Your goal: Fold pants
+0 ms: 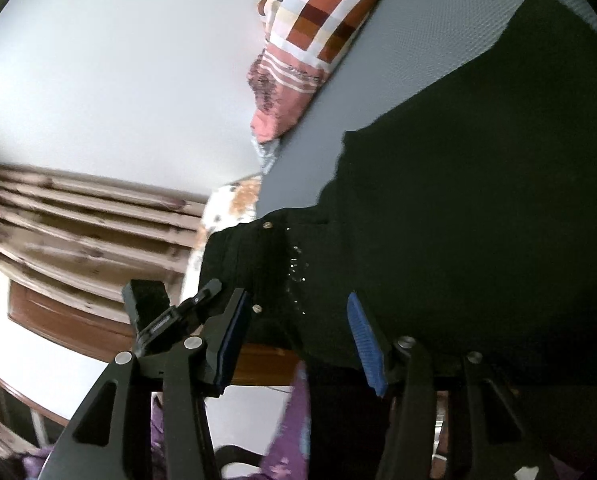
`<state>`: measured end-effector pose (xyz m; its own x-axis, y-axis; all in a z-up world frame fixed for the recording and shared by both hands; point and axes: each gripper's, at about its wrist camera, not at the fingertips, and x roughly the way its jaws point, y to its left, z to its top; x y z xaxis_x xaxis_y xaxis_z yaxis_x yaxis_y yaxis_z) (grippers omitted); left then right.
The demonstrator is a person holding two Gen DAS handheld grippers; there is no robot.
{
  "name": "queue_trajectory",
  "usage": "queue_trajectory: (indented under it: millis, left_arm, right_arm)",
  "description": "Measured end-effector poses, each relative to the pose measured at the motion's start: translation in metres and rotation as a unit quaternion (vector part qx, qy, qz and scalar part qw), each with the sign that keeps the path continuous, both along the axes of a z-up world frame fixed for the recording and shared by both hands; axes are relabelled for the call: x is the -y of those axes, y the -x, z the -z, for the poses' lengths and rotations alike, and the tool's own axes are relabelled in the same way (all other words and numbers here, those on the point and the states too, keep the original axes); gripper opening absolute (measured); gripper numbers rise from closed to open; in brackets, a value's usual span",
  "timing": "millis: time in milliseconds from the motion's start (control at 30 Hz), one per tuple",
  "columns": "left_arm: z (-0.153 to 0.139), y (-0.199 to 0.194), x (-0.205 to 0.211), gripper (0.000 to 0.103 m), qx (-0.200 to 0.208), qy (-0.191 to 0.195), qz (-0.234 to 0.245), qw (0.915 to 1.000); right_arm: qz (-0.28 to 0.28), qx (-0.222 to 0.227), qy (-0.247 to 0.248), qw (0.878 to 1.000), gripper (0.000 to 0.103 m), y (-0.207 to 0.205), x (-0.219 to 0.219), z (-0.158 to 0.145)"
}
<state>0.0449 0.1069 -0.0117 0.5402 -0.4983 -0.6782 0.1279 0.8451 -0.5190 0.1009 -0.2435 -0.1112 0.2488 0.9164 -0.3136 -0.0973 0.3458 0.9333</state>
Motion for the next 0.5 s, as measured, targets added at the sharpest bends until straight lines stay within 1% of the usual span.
queue_trajectory:
  millis: [33,100,133,167,200,233,267,333,400,433,500]
  left_arm:
    - [-0.008,-0.004,0.018,0.018,0.009,0.011,0.015,0.9998]
    - [-0.017,-0.016,0.054,0.007,0.021,0.042,0.051,0.9976]
    - [-0.020,-0.021,0.067,0.006,0.023,0.050,0.064,0.9964]
    - [-0.021,-0.028,0.087,0.006,0.025,0.048,0.079,0.9954]
    - [-0.019,-0.034,0.111,0.006,0.033,0.032,0.095,0.9944]
    - [-0.017,-0.037,0.119,0.006,0.035,0.030,0.103,0.9936]
    - [-0.009,-0.042,0.129,0.006,0.029,0.053,0.117,0.9913]
    - [-0.001,-0.045,0.129,0.007,0.020,0.077,0.117,0.9900]
    - [0.004,-0.045,0.127,0.007,0.030,0.083,0.124,0.9884]
    - [0.009,-0.049,0.126,0.008,0.022,0.082,0.132,0.9876]
    - [0.017,-0.051,0.125,0.008,0.008,0.092,0.143,0.9853]
  right_arm:
    - [0.001,-0.005,-0.017,1.000,0.051,-0.003,-0.001,0.001]
    - [0.000,-0.017,-0.053,0.998,0.052,-0.009,-0.004,0.002]
    - [-0.002,-0.021,-0.075,0.997,0.053,-0.011,-0.006,0.002]
    - [-0.003,-0.028,-0.102,0.994,0.055,-0.014,-0.007,0.003]
    - [0.000,-0.034,-0.126,0.991,0.057,-0.015,-0.005,0.004]
    - [0.008,-0.041,-0.153,0.987,0.063,-0.017,-0.001,0.006]
    - [0.021,-0.047,-0.172,0.984,0.071,-0.019,0.006,0.008]
    - [0.039,-0.055,-0.165,0.984,0.073,-0.024,0.019,0.013]
    - [0.049,-0.059,-0.142,0.987,0.073,-0.027,0.026,0.017]
    - [0.051,-0.060,-0.133,0.988,0.073,-0.028,0.028,0.020]
    - [0.040,-0.060,-0.129,0.989,0.073,-0.031,0.024,0.022]
